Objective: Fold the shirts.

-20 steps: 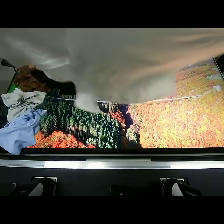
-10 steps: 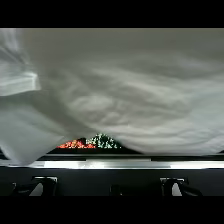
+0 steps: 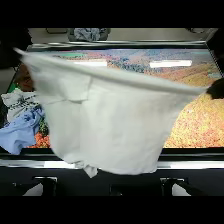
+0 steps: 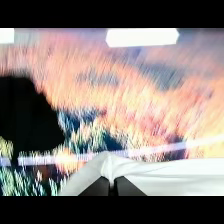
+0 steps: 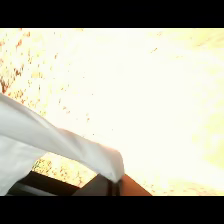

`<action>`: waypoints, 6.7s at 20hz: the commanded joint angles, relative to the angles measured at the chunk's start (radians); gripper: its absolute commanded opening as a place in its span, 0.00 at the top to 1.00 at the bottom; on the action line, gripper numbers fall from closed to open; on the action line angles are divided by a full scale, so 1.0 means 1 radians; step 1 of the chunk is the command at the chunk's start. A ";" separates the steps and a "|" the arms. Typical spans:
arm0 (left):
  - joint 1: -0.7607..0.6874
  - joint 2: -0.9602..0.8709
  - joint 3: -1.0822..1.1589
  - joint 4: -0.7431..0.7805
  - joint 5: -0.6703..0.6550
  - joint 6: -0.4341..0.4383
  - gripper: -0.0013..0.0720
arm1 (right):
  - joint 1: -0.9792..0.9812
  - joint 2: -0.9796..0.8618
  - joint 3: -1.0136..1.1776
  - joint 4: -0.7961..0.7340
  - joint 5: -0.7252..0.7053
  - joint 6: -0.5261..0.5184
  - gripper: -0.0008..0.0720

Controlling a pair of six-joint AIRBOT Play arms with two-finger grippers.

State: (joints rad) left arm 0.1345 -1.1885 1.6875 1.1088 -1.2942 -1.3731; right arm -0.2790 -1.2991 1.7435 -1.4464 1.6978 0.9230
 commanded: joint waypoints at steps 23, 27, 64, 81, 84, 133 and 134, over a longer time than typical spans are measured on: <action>-0.083 -0.536 -0.160 -0.226 0.586 0.109 0.94 | 0.101 -0.458 -0.091 -0.001 -0.833 0.195 0.92; -0.048 -0.503 -0.162 -0.151 0.161 0.054 0.94 | 0.101 -0.409 -0.091 -0.024 -0.622 0.079 0.92; -0.103 -0.056 -1.158 -0.294 0.224 0.055 0.35 | -0.150 -0.273 -0.412 0.033 -0.127 0.045 0.06; -0.177 -0.043 -1.156 -0.289 0.331 0.005 0.93 | -0.108 -0.256 -0.748 0.293 -0.413 0.005 0.62; -0.147 -0.020 -1.144 -0.285 0.334 0.032 0.94 | -0.098 -0.251 -0.738 0.284 -0.409 -0.005 0.92; -0.187 -0.185 -0.183 -0.253 0.158 0.012 0.41 | 0.031 -0.799 0.084 0.665 -0.505 0.146 0.92; -0.193 -0.189 -0.188 -0.253 0.162 0.012 0.44 | 0.026 -0.782 0.084 0.665 -0.491 0.128 0.92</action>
State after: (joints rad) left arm -0.0341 -1.3781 1.5032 0.8555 -1.1370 -1.3613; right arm -0.2604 -2.1033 1.8240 -0.8124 1.2011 1.0695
